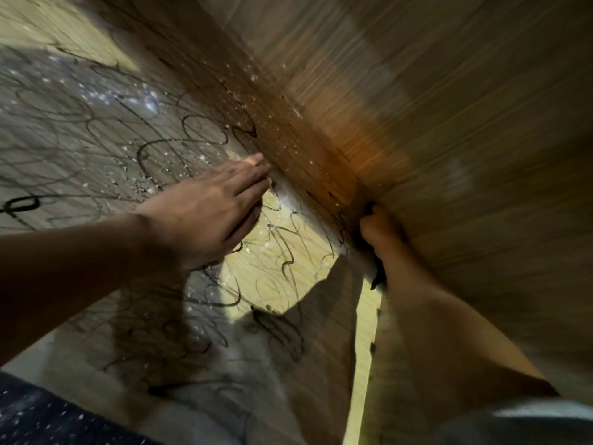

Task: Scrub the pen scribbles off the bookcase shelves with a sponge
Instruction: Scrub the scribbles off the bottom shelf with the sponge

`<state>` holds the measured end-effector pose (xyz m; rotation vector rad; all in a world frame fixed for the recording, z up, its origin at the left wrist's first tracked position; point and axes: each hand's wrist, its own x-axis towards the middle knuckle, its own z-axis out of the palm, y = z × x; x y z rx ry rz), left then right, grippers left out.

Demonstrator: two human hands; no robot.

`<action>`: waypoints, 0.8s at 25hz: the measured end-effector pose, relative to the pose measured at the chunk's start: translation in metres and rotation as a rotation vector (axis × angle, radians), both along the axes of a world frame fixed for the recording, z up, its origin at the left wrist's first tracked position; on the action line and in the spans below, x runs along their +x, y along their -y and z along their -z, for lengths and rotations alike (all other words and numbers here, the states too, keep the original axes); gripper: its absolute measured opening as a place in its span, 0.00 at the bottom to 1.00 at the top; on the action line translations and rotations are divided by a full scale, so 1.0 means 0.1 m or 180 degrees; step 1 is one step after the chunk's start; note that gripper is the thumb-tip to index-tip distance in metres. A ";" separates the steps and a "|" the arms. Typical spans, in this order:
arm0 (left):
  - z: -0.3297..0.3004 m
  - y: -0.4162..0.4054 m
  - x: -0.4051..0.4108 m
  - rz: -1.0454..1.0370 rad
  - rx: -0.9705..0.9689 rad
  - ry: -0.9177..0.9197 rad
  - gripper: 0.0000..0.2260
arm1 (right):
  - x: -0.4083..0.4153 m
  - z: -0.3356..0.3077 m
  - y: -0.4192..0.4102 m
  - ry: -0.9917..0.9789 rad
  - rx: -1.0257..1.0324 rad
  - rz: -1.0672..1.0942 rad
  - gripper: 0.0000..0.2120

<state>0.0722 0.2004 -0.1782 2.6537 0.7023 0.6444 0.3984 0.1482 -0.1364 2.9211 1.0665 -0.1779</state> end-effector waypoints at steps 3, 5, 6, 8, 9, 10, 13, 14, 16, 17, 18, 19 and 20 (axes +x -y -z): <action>0.03 -0.02 -0.01 0.0021 0.0065 0.0020 0.32 | -0.07 0.11 0.00 0.0012 0.0164 -0.0677 0.23; 0.05 -0.03 0.00 -0.0043 0.0225 0.0120 0.31 | -0.04 0.10 0.18 -0.0085 0.0522 -0.0653 0.21; 0.07 -0.04 0.00 -0.0064 0.0257 0.0130 0.31 | -0.03 0.09 0.25 -0.0067 0.0585 -0.0429 0.20; 0.10 -0.04 0.01 -0.0072 0.0332 0.0116 0.30 | -0.04 0.10 0.28 0.0211 0.0456 0.0029 0.21; 0.10 -0.04 0.01 -0.0084 0.0361 0.0119 0.29 | -0.05 0.11 0.22 0.0356 0.0398 0.0190 0.21; 0.10 -0.04 0.02 -0.0092 0.0383 0.0125 0.29 | -0.06 0.10 0.13 0.0450 0.0368 0.0381 0.22; 0.11 -0.06 0.05 -0.0077 0.0423 0.0129 0.29 | -0.19 0.07 -0.17 0.0388 0.0467 0.0949 0.22; 0.11 -0.06 0.06 -0.0080 0.0395 0.0121 0.30 | -0.25 0.07 -0.25 0.0331 0.0613 0.0919 0.23; 0.11 -0.07 0.06 -0.0049 0.0379 0.0133 0.30 | -0.37 0.07 -0.31 0.0187 0.0910 0.0375 0.22; 0.10 -0.07 0.05 -0.0040 0.0381 0.0156 0.31 | -0.40 0.07 -0.26 0.0147 0.0918 -0.0105 0.21; 0.11 -0.07 0.05 -0.0041 0.0385 0.0187 0.31 | -0.39 0.08 -0.14 0.0238 0.0839 -0.0581 0.21; 0.12 -0.07 0.05 -0.0042 0.0385 0.0218 0.31 | -0.33 0.12 0.00 0.0483 0.0733 -0.0886 0.21; 0.12 -0.07 0.05 -0.0038 0.0371 0.0234 0.31 | -0.23 0.15 0.12 0.0764 0.0626 -0.0962 0.21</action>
